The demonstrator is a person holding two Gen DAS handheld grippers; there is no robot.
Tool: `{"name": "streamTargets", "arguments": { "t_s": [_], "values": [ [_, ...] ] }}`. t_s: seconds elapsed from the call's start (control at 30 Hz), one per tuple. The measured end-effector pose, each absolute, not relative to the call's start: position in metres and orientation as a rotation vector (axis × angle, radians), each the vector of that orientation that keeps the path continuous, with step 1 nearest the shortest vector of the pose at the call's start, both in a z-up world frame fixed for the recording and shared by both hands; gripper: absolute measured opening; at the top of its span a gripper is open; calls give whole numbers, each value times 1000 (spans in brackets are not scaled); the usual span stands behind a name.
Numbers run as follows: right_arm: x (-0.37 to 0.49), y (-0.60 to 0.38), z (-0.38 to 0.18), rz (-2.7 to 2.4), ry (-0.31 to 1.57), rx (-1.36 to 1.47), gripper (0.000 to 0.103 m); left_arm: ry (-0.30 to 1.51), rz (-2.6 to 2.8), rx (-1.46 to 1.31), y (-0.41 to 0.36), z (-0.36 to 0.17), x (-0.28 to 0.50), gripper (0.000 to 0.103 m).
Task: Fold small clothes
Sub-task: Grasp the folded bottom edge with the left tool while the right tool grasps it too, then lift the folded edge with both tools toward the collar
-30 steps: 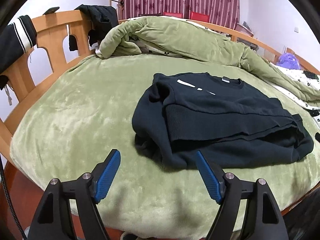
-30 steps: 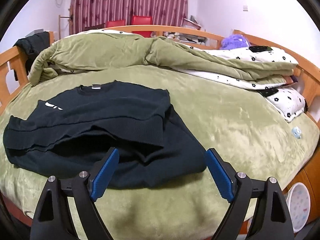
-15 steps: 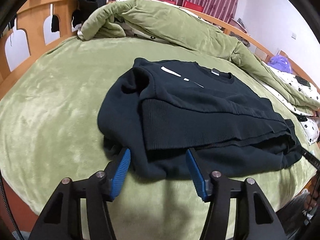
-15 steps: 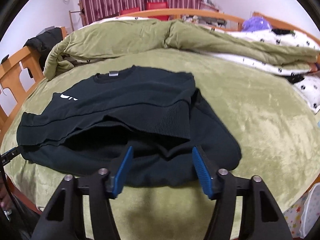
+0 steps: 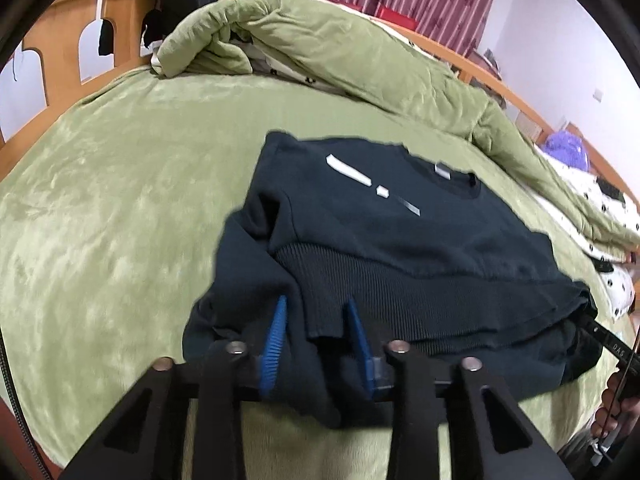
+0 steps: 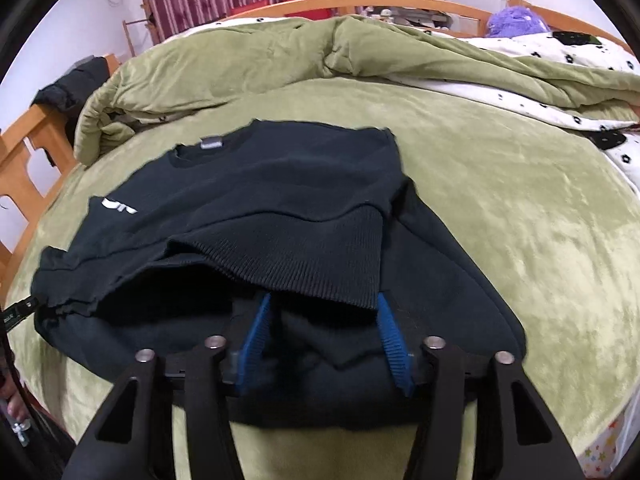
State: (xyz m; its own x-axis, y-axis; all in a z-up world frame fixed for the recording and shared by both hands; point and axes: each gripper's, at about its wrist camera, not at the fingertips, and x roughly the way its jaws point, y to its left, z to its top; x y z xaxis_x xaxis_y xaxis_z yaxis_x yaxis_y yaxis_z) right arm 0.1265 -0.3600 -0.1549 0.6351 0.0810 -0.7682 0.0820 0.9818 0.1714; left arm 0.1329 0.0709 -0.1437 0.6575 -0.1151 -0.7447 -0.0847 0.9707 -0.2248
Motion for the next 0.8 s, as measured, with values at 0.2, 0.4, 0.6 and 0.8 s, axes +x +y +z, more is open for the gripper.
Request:
{"name": "streamTargets", "arguments": {
  "t_s": [0.2,0.4,0.6,0.8],
  "values": [
    [161,-355,-153,44,877,225,21,833,-24,-248,70,-137,159,16],
    [193,-359,-150,45,864,227,22,845,-50,-299,68,-130,194,16],
    [214,-357,-151,28,856,173,42,853,-65,-300,65,-130,206,25],
    [230,-355,-156,8,851,153,54,852,-70,-309,73,-130,195,44]
  ]
}}
